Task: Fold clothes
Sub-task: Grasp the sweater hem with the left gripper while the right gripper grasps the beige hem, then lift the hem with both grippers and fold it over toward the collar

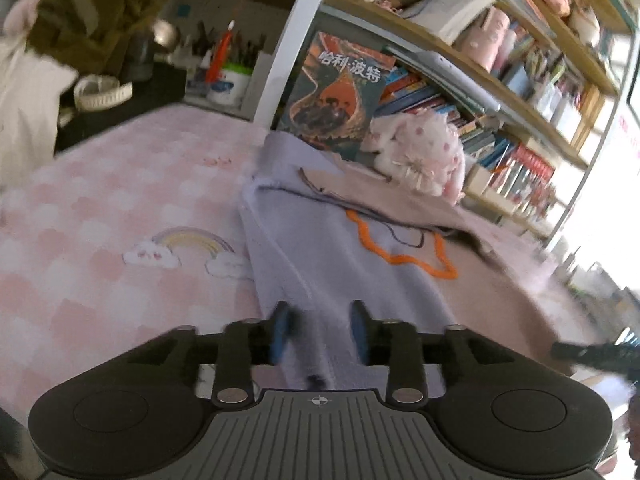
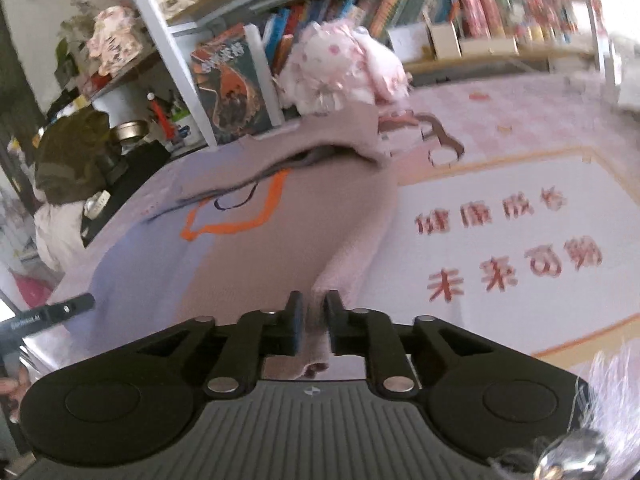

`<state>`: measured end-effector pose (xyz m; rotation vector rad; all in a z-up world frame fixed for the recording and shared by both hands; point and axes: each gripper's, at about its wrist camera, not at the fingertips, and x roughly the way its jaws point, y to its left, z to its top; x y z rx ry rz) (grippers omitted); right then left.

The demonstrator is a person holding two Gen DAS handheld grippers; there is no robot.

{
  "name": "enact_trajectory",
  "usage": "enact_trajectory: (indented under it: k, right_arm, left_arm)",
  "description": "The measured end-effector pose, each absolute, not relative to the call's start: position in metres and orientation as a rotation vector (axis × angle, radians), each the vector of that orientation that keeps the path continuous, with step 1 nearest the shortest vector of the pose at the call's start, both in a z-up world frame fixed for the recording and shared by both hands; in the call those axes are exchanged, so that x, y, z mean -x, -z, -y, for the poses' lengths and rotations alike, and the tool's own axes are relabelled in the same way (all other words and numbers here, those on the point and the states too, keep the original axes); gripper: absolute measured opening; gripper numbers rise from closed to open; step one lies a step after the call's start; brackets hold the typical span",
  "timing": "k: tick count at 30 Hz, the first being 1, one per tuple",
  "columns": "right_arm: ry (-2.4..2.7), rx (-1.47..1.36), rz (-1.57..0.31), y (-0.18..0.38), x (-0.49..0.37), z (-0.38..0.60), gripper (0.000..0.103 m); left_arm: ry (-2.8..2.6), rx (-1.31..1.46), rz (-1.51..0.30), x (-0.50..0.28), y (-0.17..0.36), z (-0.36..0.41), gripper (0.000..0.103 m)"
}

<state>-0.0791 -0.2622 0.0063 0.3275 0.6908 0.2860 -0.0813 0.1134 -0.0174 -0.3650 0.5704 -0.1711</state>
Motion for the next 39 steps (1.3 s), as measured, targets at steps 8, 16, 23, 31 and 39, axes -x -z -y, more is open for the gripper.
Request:
enact_trajectory:
  k: [8, 16, 23, 31, 39]
  right_arm:
    - [-0.287, -0.374, -0.717, 0.004, 0.077, 0.266, 0.029]
    - [-0.232, -0.384, -0.714, 0.007, 0.078, 0.275, 0.027]
    - [-0.299, -0.418, -0.686, 0.001, 0.077, 0.272, 0.009]
    - [-0.31, -0.446, -0.726, 0.006, 0.073, 0.277, 0.016]
    - [-0.304, -0.405, -0.741, 0.009, 0.073, 0.272, 0.019]
  left_arm:
    - [0.211, 0.34, -0.604, 0.082, 0.019, -0.111, 0.055]
    - [0.186, 0.44, -0.603, 0.081, 0.027, -0.126, 0.048]
    - [0.194, 0.445, -0.524, 0.084, 0.019, -0.125, 0.006]
    - [0.217, 0.479, -0.612, 0.075, 0.029, -0.133, 0.015]
    - [0.194, 0.474, -0.627, 0.073, 0.031, -0.133, 0.015]
